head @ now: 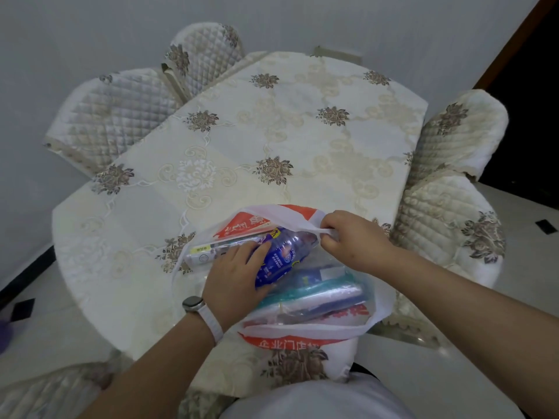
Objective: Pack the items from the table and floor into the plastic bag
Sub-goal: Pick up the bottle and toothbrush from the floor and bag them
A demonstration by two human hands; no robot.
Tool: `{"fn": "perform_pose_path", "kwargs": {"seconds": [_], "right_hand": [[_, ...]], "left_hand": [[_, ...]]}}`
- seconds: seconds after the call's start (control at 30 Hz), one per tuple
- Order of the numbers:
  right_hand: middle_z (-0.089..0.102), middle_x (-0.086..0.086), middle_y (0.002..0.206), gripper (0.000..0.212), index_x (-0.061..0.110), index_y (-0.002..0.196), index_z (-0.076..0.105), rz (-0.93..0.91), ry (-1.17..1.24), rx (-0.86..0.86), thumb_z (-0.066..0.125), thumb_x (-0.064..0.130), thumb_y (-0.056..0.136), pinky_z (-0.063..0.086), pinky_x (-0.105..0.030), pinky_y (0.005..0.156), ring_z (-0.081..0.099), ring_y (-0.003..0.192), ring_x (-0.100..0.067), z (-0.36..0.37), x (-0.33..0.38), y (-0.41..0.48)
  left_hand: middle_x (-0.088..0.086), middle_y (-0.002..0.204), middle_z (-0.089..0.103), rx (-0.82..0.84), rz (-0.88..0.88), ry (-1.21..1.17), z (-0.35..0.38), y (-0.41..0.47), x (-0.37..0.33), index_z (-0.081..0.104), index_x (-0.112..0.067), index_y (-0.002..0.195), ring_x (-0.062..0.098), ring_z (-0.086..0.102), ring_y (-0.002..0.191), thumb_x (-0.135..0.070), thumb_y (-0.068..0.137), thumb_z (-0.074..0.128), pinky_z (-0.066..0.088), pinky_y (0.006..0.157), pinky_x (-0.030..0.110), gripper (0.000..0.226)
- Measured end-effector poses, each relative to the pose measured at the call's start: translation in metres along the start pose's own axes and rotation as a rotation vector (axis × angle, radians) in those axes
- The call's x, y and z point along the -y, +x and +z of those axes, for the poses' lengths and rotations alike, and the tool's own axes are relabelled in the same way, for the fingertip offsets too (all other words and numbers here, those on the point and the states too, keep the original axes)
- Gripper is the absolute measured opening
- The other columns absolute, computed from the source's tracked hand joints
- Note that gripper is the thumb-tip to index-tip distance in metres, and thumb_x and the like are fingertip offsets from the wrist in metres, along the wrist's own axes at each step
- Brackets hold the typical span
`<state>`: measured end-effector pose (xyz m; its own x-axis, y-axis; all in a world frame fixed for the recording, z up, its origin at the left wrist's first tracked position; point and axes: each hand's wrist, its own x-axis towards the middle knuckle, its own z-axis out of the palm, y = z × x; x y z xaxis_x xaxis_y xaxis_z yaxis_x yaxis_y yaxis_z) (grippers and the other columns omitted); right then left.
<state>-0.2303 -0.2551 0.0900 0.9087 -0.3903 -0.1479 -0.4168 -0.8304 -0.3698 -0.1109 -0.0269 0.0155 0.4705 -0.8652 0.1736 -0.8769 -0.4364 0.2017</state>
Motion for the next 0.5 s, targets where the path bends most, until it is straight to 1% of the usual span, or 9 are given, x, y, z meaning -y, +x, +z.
{"fn": "perform_pose_path", "kwargs": {"seconds": [0.07, 0.17, 0.27, 0.3, 0.37, 0.43, 0.5], "right_hand": [[0.056, 0.003, 0.092, 0.014, 0.021, 0.096, 0.060, 0.009, 0.008, 0.005, 0.050, 0.030, 0.091, 0.044, -0.033, 0.066, 0.054, 0.083, -0.019, 0.001, 0.000, 0.000], [0.055, 0.004, 0.089, 0.013, 0.021, 0.095, 0.060, 0.016, 0.022, -0.014, 0.051, 0.030, 0.091, 0.047, -0.036, 0.067, 0.054, 0.080, -0.018, 0.003, -0.002, 0.000], [0.053, 0.006, 0.089, 0.014, 0.023, 0.096, 0.060, 0.028, 0.008, -0.019, 0.051, 0.032, 0.091, 0.049, -0.038, 0.069, 0.053, 0.080, -0.018, 0.003, -0.001, -0.001], [0.053, 0.007, 0.090, 0.015, 0.024, 0.098, 0.060, 0.013, 0.007, -0.030, 0.051, 0.033, 0.091, 0.048, -0.037, 0.069, 0.053, 0.081, -0.017, 0.004, -0.002, -0.001], [0.054, 0.007, 0.096, 0.020, 0.025, 0.106, 0.059, -0.022, -0.026, -0.046, 0.052, 0.036, 0.092, 0.047, -0.035, 0.068, 0.052, 0.084, -0.016, 0.004, -0.002, -0.003], [0.056, 0.007, 0.105, 0.029, 0.026, 0.116, 0.058, -0.074, -0.084, -0.067, 0.053, 0.040, 0.092, 0.045, -0.033, 0.070, 0.051, 0.091, -0.015, 0.003, -0.003, -0.007], [0.058, 0.005, 0.113, 0.037, 0.023, 0.124, 0.057, -0.137, -0.139, -0.108, 0.053, 0.042, 0.092, 0.044, -0.032, 0.075, 0.052, 0.097, -0.017, -0.001, -0.003, -0.014]], "left_hand": [[0.008, 0.119, 0.063, -0.030, 0.000, -0.031, 0.001, -0.005, 0.000, 0.057, -0.012, 0.129, 0.029, 0.061, 0.098, -0.049, 0.069, 0.078, 0.054, 0.080, 0.044, 0.073], [0.008, 0.119, 0.064, -0.079, 0.009, -0.087, 0.002, -0.014, -0.001, 0.061, -0.010, 0.123, 0.028, 0.061, 0.102, -0.040, 0.069, 0.082, 0.052, 0.088, 0.042, 0.066], [0.007, 0.124, 0.063, -0.038, -0.019, -0.114, 0.000, -0.016, 0.001, 0.059, -0.011, 0.126, 0.027, 0.061, 0.106, -0.039, 0.069, 0.083, 0.053, 0.089, 0.041, 0.068], [0.007, 0.125, 0.063, -0.032, -0.024, -0.123, 0.000, -0.016, 0.003, 0.058, -0.011, 0.128, 0.026, 0.060, 0.107, -0.041, 0.071, 0.081, 0.054, 0.090, 0.042, 0.068], [0.007, 0.126, 0.063, -0.014, -0.049, -0.137, -0.001, -0.014, 0.005, 0.056, -0.012, 0.129, 0.026, 0.061, 0.109, -0.049, 0.076, 0.069, 0.054, 0.091, 0.041, 0.066], [0.006, 0.127, 0.063, -0.030, -0.044, -0.138, -0.007, -0.013, 0.005, 0.056, -0.013, 0.130, 0.025, 0.061, 0.110, -0.053, 0.080, 0.059, 0.052, 0.093, 0.039, 0.064], [0.006, 0.128, 0.062, -0.077, -0.012, -0.128, -0.013, -0.012, 0.007, 0.055, -0.012, 0.131, 0.024, 0.060, 0.112, -0.050, 0.083, 0.059, 0.051, 0.095, 0.038, 0.062]]}}
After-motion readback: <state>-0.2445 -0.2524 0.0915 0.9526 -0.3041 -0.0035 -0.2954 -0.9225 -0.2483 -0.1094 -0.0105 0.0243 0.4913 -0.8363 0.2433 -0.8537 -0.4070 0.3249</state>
